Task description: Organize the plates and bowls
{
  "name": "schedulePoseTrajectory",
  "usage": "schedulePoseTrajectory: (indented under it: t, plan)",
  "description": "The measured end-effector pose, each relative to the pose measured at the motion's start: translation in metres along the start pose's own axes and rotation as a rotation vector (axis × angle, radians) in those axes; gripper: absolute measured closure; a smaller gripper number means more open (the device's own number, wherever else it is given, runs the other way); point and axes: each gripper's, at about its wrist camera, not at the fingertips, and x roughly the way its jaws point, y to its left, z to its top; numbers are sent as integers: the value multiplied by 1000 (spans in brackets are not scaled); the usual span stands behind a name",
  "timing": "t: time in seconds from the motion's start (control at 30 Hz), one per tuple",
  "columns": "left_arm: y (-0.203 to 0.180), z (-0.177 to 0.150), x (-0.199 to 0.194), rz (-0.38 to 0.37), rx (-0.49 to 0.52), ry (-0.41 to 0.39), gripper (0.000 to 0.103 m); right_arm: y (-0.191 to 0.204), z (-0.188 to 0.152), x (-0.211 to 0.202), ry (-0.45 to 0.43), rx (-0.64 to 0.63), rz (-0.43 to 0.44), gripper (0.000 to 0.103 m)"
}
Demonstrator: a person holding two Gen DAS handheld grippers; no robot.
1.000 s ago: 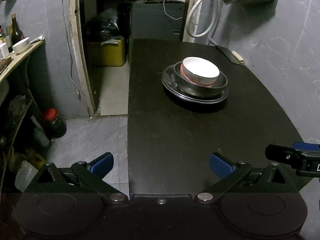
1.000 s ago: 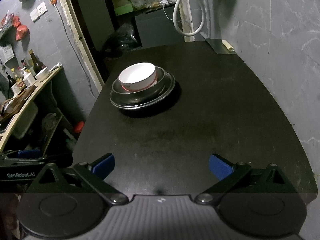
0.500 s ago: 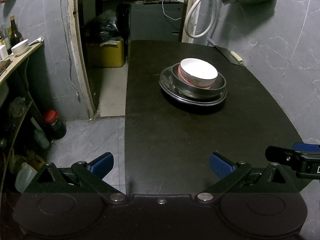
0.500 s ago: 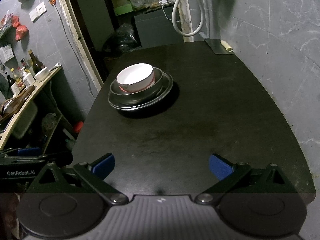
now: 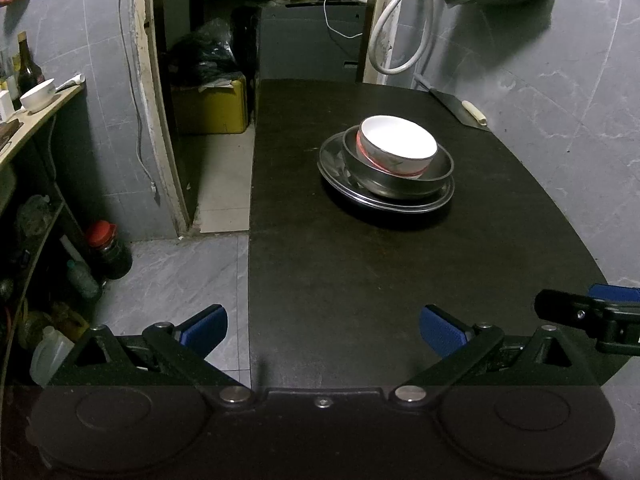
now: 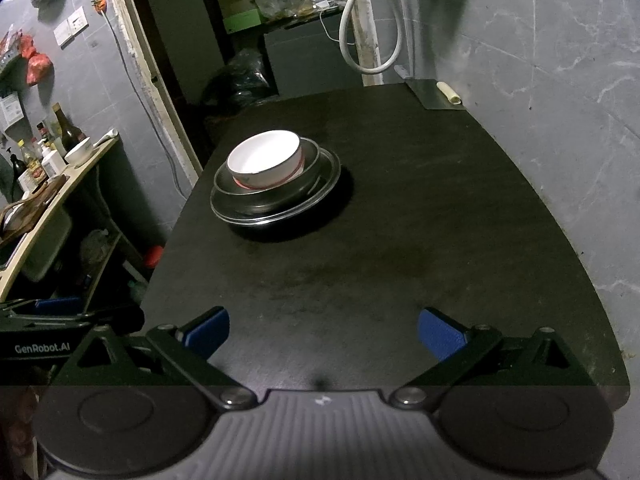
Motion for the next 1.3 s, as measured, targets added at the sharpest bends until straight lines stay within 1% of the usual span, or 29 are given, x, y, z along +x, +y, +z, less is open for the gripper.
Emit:
schedulePoseTrajectory:
  t: [1.0, 1.17, 1.3]
  plan:
    - [5, 0, 6, -8, 5, 15, 1, 5, 2, 3, -2, 6, -23, 0]
    - [6, 3, 7, -26, -23, 26, 1, 5, 3, 3, 1, 7, -28, 0]
    - [8, 3, 8, -18, -28, 27, 1, 4, 3, 5, 5, 8, -32, 0]
